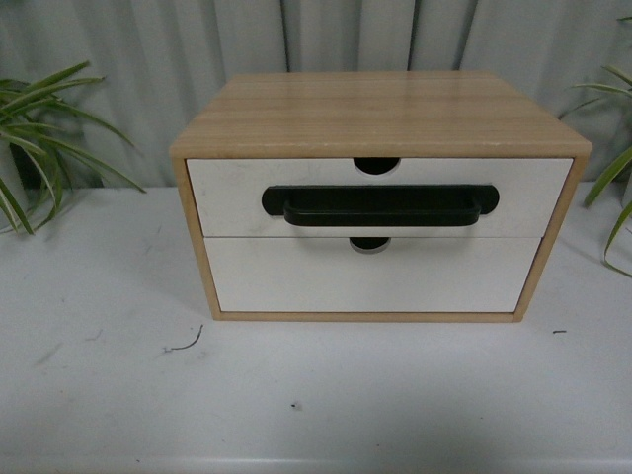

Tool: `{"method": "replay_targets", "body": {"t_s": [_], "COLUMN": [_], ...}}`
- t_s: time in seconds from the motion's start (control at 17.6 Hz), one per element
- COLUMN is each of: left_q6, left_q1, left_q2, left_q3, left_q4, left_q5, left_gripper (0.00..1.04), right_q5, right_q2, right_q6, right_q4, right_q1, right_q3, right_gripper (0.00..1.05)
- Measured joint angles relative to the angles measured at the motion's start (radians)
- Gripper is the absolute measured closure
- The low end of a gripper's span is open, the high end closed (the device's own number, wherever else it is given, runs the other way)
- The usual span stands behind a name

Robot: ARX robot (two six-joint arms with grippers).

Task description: Pull drawer

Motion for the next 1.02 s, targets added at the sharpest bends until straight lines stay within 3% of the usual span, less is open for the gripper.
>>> {"method": "replay_targets", "body": {"t_s": [1.02], "left_q6": [0.000], "left_q1": [0.000], "left_q2": [0.000], "left_q3": [0.000], "left_q4": [0.000], "left_q5": [0.000], "left_gripper": [0.07], "right_q5": [0.000], "right_q2": [0.000], "right_q6": [0.000], "right_q4": [0.000], "right_q1": [0.000], "right_q3": [0.000], "right_gripper": [0.06]}}
